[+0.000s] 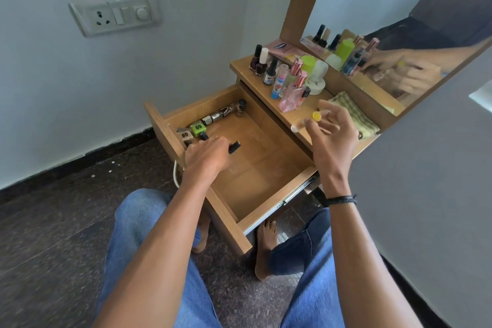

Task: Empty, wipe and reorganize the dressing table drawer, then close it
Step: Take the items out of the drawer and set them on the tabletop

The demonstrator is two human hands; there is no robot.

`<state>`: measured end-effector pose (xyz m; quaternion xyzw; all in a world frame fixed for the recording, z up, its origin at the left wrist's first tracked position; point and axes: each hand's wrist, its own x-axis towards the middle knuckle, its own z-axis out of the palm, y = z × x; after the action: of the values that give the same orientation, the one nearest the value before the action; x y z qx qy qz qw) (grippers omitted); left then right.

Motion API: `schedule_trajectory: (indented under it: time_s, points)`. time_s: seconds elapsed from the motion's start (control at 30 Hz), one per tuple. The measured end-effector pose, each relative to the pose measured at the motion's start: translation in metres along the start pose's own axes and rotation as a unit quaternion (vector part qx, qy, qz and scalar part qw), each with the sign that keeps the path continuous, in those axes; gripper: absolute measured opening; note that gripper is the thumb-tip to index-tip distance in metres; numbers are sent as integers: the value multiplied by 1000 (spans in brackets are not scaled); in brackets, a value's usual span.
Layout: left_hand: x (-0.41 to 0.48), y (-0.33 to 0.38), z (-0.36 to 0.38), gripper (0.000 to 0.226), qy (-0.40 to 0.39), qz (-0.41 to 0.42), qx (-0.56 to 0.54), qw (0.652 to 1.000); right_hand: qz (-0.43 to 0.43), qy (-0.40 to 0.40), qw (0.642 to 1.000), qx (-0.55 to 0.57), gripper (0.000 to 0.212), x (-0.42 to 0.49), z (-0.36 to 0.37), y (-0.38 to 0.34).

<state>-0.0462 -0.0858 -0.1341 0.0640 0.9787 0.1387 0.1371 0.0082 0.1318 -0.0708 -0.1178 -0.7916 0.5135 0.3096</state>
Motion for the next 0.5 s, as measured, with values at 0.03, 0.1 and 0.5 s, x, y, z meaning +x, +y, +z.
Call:
schedule_trajectory:
  time_s: [0.03, 0.1, 0.5]
  points:
    - [1, -1, -1, 32, 12, 5, -25, 1000, -23, 11, 1000, -11, 35, 7, 1, -1]
    - [5, -2, -4, 34, 36, 14, -86, 996, -50, 23, 998, -41, 36, 21, 5, 0]
    - [2, 24, -20, 29, 142, 67, -385, 909, -24, -3, 992, -127, 32, 38, 17, 33]
